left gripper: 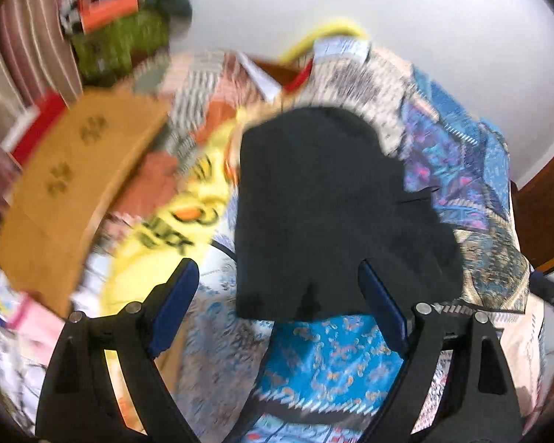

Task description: Fold large clothes

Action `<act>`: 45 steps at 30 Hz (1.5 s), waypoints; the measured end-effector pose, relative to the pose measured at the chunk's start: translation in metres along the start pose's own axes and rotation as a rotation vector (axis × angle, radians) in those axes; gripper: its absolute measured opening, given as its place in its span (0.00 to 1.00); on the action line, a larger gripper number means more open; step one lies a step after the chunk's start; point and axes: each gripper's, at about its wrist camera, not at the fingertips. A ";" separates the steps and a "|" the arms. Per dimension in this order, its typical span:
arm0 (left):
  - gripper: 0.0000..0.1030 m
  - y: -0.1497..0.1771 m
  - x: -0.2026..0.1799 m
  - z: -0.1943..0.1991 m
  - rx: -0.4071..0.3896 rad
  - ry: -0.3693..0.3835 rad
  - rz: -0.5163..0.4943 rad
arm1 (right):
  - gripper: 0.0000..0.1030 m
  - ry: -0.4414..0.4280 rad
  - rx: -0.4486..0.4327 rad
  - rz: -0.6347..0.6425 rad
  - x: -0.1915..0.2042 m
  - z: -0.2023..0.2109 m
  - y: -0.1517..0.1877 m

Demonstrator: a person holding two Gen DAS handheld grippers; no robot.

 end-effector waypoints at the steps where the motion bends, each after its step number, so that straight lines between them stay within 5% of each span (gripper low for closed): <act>1: 0.86 0.002 0.001 0.020 -0.038 0.004 -0.005 | 0.36 0.000 -0.035 0.031 0.013 0.016 0.001; 14: 0.88 0.086 0.016 0.288 -0.622 0.106 -0.009 | 0.40 0.007 -0.510 0.372 0.166 0.169 0.069; 16: 0.96 0.109 0.017 0.316 -0.724 0.070 0.009 | 0.49 -0.001 -0.560 0.404 0.178 0.182 0.086; 17: 1.00 0.124 0.017 0.328 -0.776 0.060 0.026 | 0.60 -0.014 -0.582 0.416 0.183 0.187 0.096; 20: 0.99 0.155 0.016 0.348 -0.850 0.016 0.047 | 0.76 0.002 -0.659 0.454 0.194 0.195 0.126; 25: 0.99 0.191 0.019 0.357 -0.874 0.021 0.090 | 1.00 0.100 -0.751 0.497 0.207 0.195 0.156; 45: 1.00 0.224 0.015 0.342 -0.811 0.009 0.098 | 1.00 0.139 -0.727 0.429 0.202 0.196 0.169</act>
Point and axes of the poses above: each gripper's, at about its wrist camera, not at the fingertips, and z roughly against the way its jaws point, x to its left, y to its underside, and after that the axes turned 15 degrees about -y, right-handed
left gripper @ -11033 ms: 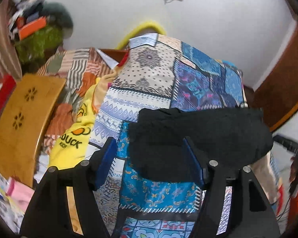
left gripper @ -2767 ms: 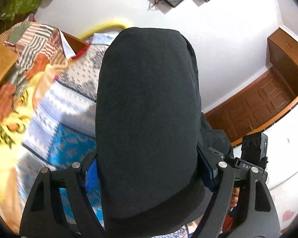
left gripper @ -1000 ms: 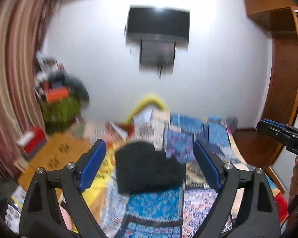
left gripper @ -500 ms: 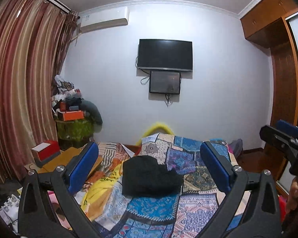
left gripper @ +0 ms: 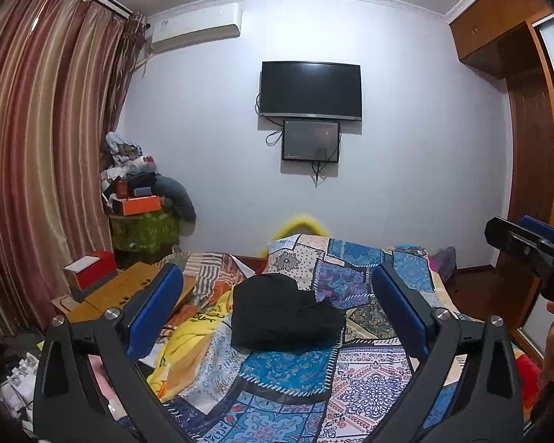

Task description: Fold large clothes

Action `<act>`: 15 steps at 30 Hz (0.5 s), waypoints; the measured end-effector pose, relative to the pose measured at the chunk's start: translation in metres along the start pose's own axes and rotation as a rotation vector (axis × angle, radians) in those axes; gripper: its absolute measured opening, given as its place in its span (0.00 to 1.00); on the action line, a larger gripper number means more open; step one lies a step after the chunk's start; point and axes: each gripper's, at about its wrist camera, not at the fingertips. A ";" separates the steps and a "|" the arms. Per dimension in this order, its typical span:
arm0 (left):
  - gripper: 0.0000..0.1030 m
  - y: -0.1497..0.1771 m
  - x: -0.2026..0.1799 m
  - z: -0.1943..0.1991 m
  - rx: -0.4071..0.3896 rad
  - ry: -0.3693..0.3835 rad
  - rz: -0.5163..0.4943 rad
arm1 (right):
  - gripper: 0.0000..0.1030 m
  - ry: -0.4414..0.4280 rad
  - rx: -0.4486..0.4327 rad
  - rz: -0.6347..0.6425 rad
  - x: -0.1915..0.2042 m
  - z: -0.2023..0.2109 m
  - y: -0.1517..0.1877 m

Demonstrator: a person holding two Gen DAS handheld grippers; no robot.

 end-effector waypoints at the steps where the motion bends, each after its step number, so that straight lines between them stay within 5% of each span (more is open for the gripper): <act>1: 1.00 0.000 0.000 0.000 0.002 -0.001 0.002 | 1.00 -0.002 0.003 0.000 0.000 0.000 -0.001; 15: 1.00 0.001 -0.002 0.000 0.008 0.002 0.008 | 1.00 0.001 0.030 0.016 0.006 0.005 -0.001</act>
Point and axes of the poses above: each gripper's, at about its wrist camera, not at the fingertips, and z roughly against the way its jaws point, x to its left, y to its underside, and after that the axes turned 15 degrees about -y, right-handed
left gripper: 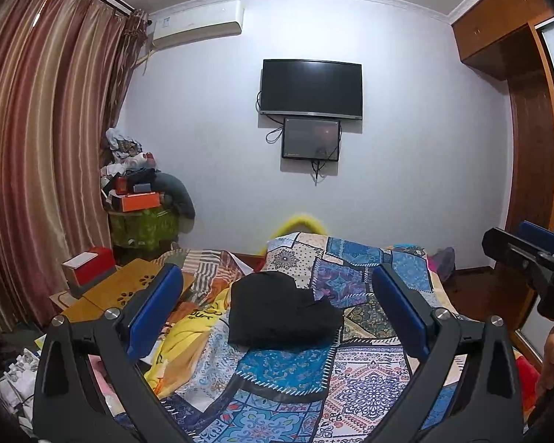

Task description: Fold large clothes

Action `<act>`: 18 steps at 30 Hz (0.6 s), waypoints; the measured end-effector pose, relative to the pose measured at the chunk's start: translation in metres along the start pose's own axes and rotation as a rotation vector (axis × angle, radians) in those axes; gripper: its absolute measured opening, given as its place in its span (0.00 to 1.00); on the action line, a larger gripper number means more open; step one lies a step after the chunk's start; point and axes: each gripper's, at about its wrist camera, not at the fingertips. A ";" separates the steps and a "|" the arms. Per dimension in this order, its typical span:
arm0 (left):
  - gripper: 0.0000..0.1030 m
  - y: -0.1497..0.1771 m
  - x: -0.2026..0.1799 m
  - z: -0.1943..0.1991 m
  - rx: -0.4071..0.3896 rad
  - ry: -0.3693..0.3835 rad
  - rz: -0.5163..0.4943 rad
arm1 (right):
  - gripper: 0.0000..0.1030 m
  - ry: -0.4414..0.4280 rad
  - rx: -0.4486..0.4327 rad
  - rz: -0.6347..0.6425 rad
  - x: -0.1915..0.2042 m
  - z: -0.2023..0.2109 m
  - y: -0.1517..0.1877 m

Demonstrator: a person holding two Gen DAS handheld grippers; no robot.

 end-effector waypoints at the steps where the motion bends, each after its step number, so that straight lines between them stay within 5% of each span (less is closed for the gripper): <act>1: 1.00 0.000 -0.001 0.000 -0.001 0.002 0.000 | 1.00 0.000 0.000 -0.001 0.000 0.001 -0.001; 18: 1.00 -0.002 -0.014 0.008 -0.018 0.015 -0.015 | 1.00 0.000 0.007 -0.019 -0.005 0.004 -0.003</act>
Point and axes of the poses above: each gripper's, at about its wrist camera, not at the fingertips, and z roughly against the way its jaws point, x to its left, y to its underside, and after that the axes turned 15 degrees about -y, right-handed
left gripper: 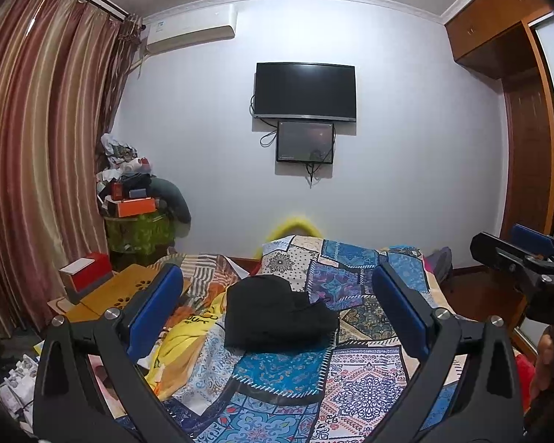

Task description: Fold large clothes

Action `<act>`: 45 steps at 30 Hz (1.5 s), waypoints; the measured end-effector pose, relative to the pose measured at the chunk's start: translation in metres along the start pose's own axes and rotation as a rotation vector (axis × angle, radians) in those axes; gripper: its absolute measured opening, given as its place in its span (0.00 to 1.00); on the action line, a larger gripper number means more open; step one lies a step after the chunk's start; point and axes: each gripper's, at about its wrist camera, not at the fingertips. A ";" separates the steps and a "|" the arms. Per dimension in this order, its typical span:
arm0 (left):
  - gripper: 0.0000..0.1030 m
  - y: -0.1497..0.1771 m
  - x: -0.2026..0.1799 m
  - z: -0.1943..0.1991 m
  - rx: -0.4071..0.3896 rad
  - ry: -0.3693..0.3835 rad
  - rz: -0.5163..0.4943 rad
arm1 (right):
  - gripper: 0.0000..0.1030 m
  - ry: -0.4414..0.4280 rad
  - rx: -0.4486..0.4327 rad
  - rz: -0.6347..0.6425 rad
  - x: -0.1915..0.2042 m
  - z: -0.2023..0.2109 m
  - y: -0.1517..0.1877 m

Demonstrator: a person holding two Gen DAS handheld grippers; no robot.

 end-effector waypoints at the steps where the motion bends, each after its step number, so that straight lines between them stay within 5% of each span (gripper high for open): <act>1: 1.00 0.000 0.000 0.000 -0.001 0.000 -0.001 | 1.00 0.000 0.000 -0.001 -0.001 0.000 0.000; 45: 1.00 0.005 -0.012 -0.008 0.059 0.044 -0.017 | 1.00 0.014 0.028 -0.059 -0.013 -0.006 0.005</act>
Point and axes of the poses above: each gripper's, at about its wrist camera, not at the fingertips, and z roughly against the way its jaws point, x to its left, y to its underside, and after that the axes turned 15 degrees about -y, right-handed
